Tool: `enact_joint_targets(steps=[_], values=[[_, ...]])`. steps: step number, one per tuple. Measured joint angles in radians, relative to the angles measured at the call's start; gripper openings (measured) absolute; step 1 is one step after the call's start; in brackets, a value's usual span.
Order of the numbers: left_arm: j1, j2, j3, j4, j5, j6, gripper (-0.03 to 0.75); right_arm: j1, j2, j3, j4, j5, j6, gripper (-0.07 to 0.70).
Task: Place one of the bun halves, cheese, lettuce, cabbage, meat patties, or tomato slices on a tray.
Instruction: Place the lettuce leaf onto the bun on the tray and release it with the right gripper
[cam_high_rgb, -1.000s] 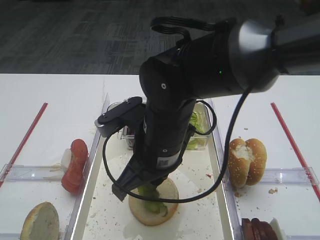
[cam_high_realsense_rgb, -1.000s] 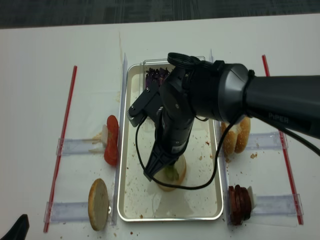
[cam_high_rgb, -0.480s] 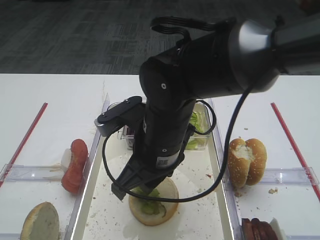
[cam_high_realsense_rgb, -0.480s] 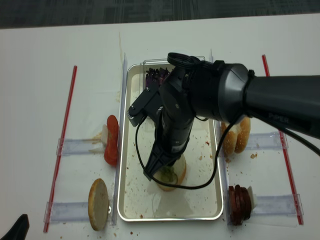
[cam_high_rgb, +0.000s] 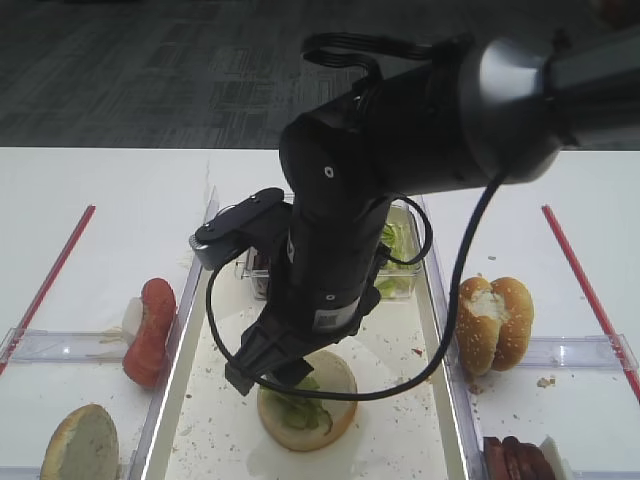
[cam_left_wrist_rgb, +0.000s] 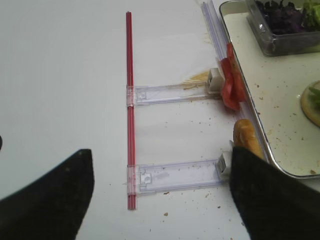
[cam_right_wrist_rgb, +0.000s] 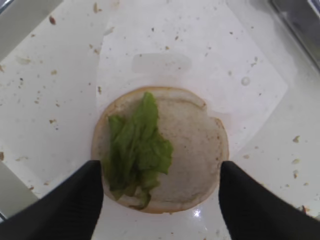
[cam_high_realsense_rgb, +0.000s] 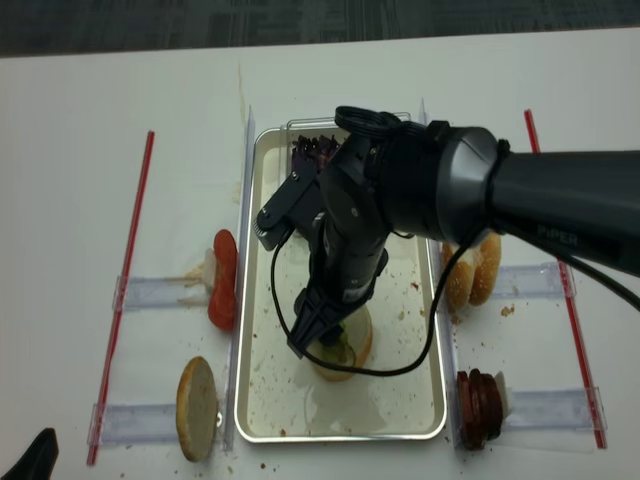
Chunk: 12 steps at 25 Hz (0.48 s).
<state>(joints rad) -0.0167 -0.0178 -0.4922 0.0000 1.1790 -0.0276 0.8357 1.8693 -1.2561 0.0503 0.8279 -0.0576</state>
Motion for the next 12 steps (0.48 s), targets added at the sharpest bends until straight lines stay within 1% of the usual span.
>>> enact_joint_targets(steps=[4,8,12], values=[[0.0,0.0,0.0,0.0,0.0,0.0,0.55,-0.012,-0.032,-0.002,-0.016,-0.003,0.007,0.532],[0.0,0.0,0.0,0.0,0.0,0.0,0.55,-0.024,-0.056,-0.053,-0.146,0.015,0.089,0.533],[0.0,0.0,0.0,0.0,0.0,0.0,0.55,-0.088,-0.074,-0.12,-0.181,0.043,0.118,0.535]])
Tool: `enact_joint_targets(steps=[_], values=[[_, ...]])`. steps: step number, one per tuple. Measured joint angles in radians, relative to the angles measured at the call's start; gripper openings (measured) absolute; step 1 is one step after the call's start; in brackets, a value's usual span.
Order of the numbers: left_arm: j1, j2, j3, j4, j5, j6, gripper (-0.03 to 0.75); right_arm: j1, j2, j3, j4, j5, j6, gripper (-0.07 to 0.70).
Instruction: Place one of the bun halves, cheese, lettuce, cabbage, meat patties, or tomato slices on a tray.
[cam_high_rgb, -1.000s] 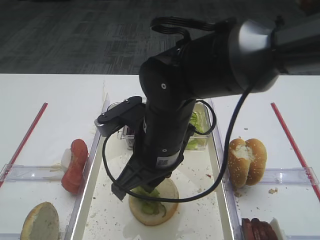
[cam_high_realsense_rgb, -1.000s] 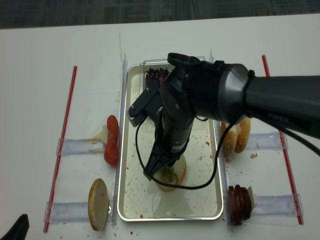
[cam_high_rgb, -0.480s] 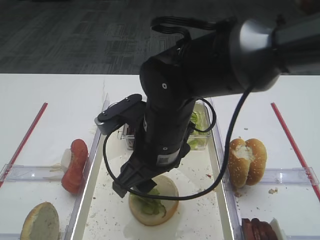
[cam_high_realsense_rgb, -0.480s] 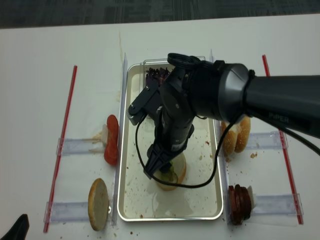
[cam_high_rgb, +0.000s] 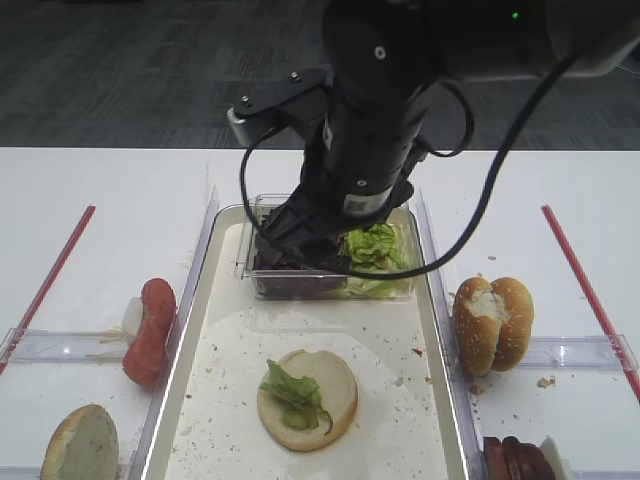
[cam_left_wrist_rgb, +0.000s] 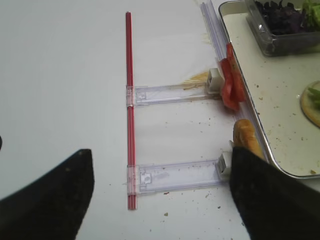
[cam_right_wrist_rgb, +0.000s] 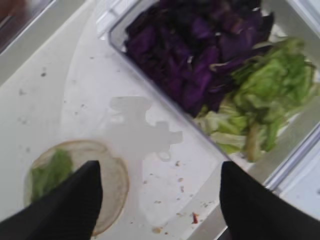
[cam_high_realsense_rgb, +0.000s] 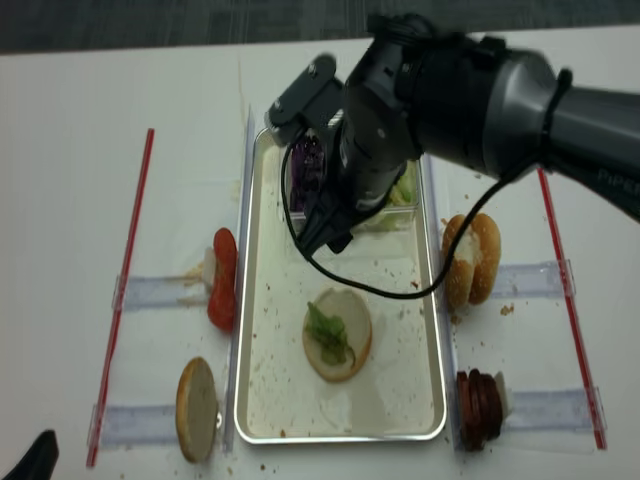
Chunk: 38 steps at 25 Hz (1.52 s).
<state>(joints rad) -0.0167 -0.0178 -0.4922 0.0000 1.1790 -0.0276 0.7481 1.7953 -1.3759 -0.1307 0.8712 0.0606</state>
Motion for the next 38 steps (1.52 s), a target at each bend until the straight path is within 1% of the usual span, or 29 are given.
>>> enact_joint_targets(steps=[3,5,11,13,19,23,26,28,31,34,38], values=[[0.0,0.0,0.0,0.0,0.0,0.0,0.55,-0.064,-0.002,-0.012,0.009,0.009,0.002,0.535],[0.0,0.0,0.0,0.0,0.0,0.0,0.55,-0.112,-0.002,-0.012,0.033,0.015,-0.018,0.535],[0.0,0.0,0.0,0.0,0.0,0.0,0.55,-0.298,-0.002,-0.012,0.062,0.019,-0.039,0.535],[0.0,0.0,0.0,0.0,0.0,0.0,0.55,-0.377,-0.002,-0.012,0.064,0.031,-0.039,0.535],[0.0,0.0,0.0,0.0,0.0,0.0,0.55,-0.577,-0.002,-0.012,0.082,0.074,-0.039,0.535],[0.0,0.0,0.0,0.0,0.0,0.0,0.55,-0.69,-0.002,-0.012,0.1,0.098,-0.042,0.54],[0.0,0.0,0.0,0.0,0.0,0.0,0.55,-0.743,-0.002,-0.012,0.107,0.114,-0.067,0.549],[0.0,0.0,0.0,0.0,0.0,0.0,0.55,-0.757,-0.002,-0.012,0.131,0.126,-0.092,0.585],[0.0,0.0,0.0,0.0,0.0,0.0,0.55,-0.762,-0.002,-0.012,0.155,0.135,-0.121,0.663],[0.0,0.0,0.0,0.0,0.0,0.0,0.55,-0.762,-0.002,-0.012,0.163,0.145,-0.132,0.685],[0.0,0.0,0.0,0.0,0.0,0.0,0.55,-0.762,-0.002,-0.003,0.181,0.156,-0.149,0.689]])
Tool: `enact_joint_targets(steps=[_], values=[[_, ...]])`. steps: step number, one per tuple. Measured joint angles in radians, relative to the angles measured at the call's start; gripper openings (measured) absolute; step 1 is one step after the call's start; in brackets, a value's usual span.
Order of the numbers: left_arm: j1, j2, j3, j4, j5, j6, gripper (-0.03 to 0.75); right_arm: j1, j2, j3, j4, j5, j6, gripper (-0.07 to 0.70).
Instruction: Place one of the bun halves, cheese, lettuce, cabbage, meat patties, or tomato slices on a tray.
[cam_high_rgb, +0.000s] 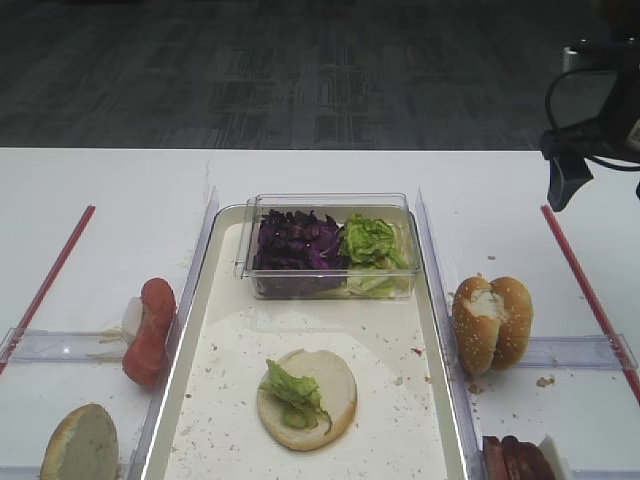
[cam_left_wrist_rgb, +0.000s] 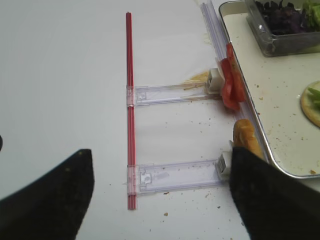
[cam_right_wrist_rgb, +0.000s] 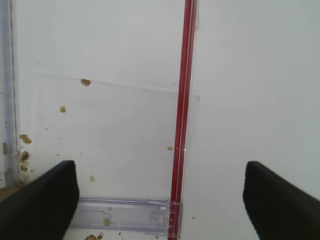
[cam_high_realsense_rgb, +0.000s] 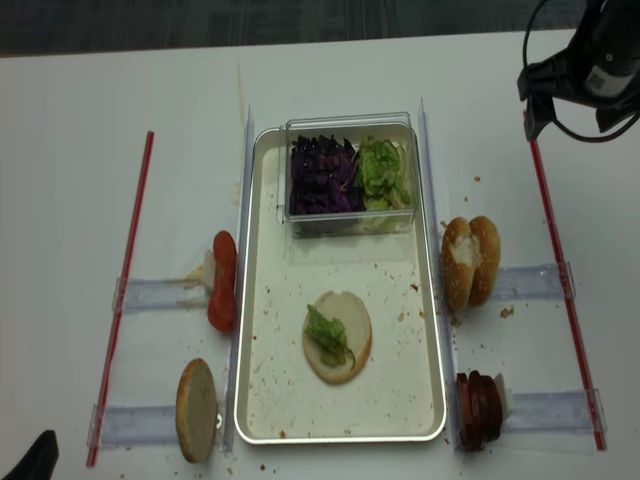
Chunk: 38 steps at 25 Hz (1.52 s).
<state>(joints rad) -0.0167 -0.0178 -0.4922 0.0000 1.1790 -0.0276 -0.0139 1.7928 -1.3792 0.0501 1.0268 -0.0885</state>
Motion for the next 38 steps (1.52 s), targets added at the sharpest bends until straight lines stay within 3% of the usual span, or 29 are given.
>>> enact_joint_targets(steps=[4,12,19,22,28,38], values=[[0.0,0.0,0.0,0.0,0.0,0.0,0.55,0.0,-0.034,0.09,0.004,-0.006,-0.005,0.689],[0.0,0.0,0.0,0.0,0.0,0.0,0.55,0.0,-0.31,0.457,0.004,-0.069,-0.005,0.689],[0.0,0.0,0.0,0.0,0.0,0.0,0.55,0.0,-0.662,0.711,0.004,-0.024,-0.005,0.689],[0.0,0.0,0.0,0.0,0.0,0.0,0.55,0.0,-0.825,0.758,0.004,0.032,0.001,0.689],[0.0,0.0,0.0,0.0,0.0,0.0,0.55,0.0,-1.123,0.83,0.003,0.079,0.021,0.689],[0.0,0.0,0.0,0.0,0.0,0.0,0.55,0.0,-1.458,0.888,-0.008,0.085,0.028,0.689]])
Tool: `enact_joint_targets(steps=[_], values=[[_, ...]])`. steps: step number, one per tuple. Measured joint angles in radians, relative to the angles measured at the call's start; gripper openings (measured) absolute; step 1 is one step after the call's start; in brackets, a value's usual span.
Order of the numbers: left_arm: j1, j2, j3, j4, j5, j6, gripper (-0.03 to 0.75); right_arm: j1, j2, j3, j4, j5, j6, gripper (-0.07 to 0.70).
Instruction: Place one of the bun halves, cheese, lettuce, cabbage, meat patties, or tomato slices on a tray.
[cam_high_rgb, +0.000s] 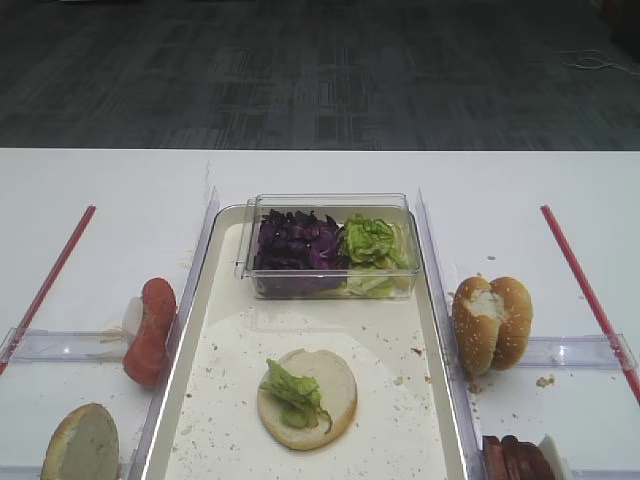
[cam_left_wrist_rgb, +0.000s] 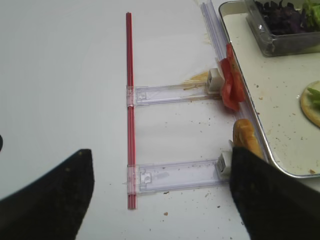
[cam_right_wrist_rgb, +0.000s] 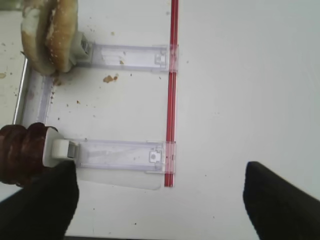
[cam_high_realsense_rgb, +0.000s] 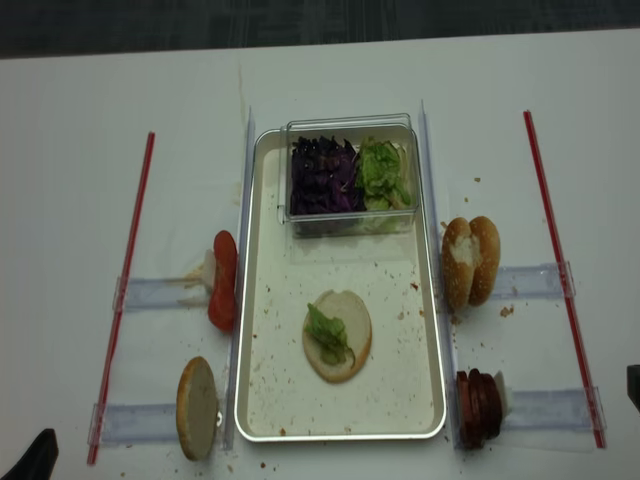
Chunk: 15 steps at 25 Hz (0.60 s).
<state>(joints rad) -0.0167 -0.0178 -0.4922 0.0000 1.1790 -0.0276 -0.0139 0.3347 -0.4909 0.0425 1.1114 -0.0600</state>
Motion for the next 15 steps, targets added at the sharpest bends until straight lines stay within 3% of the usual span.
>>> enact_joint_targets(steps=[11,15], values=[[0.0,0.0,0.0,0.0,0.0,0.0,0.55,0.0,-0.315,0.004,-0.017,0.0,-0.001,0.689],[0.0,-0.001,0.0,0.0,0.0,0.0,0.55,0.0,-0.35,0.004,-0.018,0.004,-0.001,0.689]])
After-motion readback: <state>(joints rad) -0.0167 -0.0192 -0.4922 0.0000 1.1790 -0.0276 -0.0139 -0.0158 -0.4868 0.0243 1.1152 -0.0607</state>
